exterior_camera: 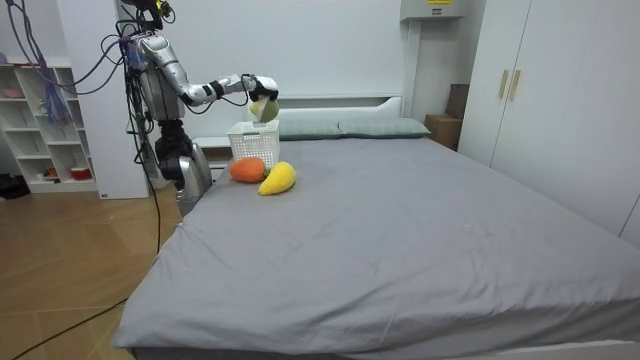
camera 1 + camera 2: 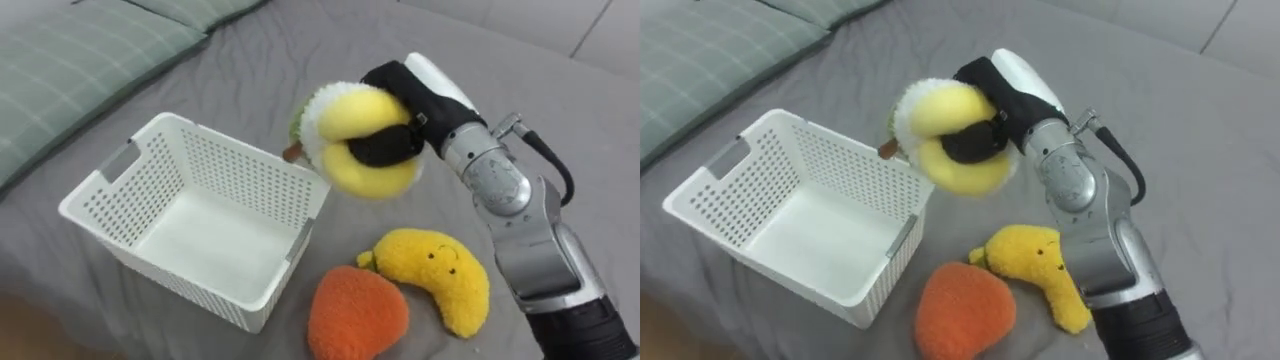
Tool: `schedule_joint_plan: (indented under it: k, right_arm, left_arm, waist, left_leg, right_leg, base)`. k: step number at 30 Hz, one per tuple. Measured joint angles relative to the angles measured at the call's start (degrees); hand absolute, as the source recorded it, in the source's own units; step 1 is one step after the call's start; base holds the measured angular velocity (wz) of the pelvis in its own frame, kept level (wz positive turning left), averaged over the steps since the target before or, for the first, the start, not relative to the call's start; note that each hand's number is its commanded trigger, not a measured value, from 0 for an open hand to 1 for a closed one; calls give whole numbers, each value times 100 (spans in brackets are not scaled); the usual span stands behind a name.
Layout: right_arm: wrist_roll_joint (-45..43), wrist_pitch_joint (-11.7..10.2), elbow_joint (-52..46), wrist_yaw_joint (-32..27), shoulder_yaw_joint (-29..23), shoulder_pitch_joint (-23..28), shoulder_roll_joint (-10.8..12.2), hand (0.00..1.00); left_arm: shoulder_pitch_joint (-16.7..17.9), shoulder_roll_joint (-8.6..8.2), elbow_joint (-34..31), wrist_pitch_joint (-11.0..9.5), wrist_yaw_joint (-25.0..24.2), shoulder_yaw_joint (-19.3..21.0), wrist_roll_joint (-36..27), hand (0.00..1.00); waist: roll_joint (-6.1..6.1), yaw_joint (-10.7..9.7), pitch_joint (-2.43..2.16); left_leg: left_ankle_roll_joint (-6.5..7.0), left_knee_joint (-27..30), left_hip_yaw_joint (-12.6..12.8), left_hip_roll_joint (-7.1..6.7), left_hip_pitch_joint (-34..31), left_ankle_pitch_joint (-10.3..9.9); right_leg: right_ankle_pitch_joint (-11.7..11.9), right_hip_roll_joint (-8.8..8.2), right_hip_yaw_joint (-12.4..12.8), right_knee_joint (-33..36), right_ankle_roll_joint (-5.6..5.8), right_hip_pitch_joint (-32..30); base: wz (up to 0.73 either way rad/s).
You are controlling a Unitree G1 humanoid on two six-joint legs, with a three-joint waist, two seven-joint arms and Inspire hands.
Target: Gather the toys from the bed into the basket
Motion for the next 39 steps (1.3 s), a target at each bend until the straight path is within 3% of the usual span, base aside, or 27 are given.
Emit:
schedule_joint_plan:
  k: [5, 8, 9, 10, 11, 12, 14, 20, 33, 39]
  right_arm:
    - [-165, 95, 409, 1, 238, -340, 486, 100]
    - [-172, 115, 592, -4, 319, -496, 494, 100]
    - [-175, 116, 592, -7, 335, -500, 495, 94]
    - [-223, 116, 595, -12, 403, -511, 495, 77]
    - [-238, 116, 598, -12, 461, -510, 498, 31]
    - [-240, 116, 597, -12, 485, -510, 500, 0]
    - [-246, 115, 598, -24, 535, -511, 502, 0]
    - [-246, 114, 621, -106, 695, -510, 522, 0]
    - [-216, 112, 1051, -331, 775, -511, 576, 0]
    - [-59, 90, 1260, -534, 770, -578, 495, 0]
  left_arm:
    - [-17, -1, -6, 5, -25, -6, 0, 0]
    - [-21, -2, -9, 12, -33, -59, -1, 0]
    - [-21, -2, -9, 17, -33, -70, -1, 0]
    - [-28, -2, -10, 26, -34, -105, 1, 0]
    - [-43, -3, -10, 35, -34, -110, 4, 0]
    - [-53, -3, -9, 38, -34, -109, 3, 0]
    - [-128, -6, -7, 43, -35, -115, 7, 0]
    - [-190, -16, -7, 45, -37, -119, 26, 0]
    - [-283, -7, -7, 103, -97, -120, 65, 0]
    - [-355, -10, -13, 100, -97, -121, 62, 0]
  waist:
    - [-59, 188, 7]
    - [-71, 285, 9]
    - [-69, 318, 11]
    - [-68, 378, 13]
    - [-71, 402, 16]
    - [-74, 403, 17]
    - [-84, 414, 43]
    - [-96, 452, 59]
    - [-142, 553, 43]
    - [-159, 530, 42]
  left_leg:
    - [29, 40, -267, -108, -117, 74]
    - [51, 101, -417, -171, -171, 87]
    - [54, 114, -428, -176, -182, 89]
    - [61, 127, -442, -185, -197, 93]
    - [64, 130, -474, -198, -210, 102]
    - [64, 131, -503, -208, -236, 111]
    - [66, 126, -602, -256, -266, 153]
    - [69, 125, -672, -292, -346, 190]
    - [82, 128, -633, -295, -446, 202]
    - [93, 125, -608, -297, -447, 200]
  right_leg:
    - [-6, -18, -155, -10, 6, 0]
    - [-5, -44, -148, 12, 11, -13]
    - [-2, -49, -138, 18, 17, -17]
    - [5, -50, -118, 20, 27, -24]
    - [7, -49, -62, 23, 32, -24]
    - [7, -52, -46, 23, 34, -23]
    - [-10, -72, -37, 25, 61, -25]
    - [-13, -76, 21, 30, 67, -84]
    - [-13, -90, 60, 35, 69, -210]
    - [-8, -101, 77, 44, 78, -218]
  base:
    - [27]
    - [27]
    - [21]
    - [11]
    - [12]
    - [22]
    - [23]
    - [8]
    - [-1]
    - [-2]
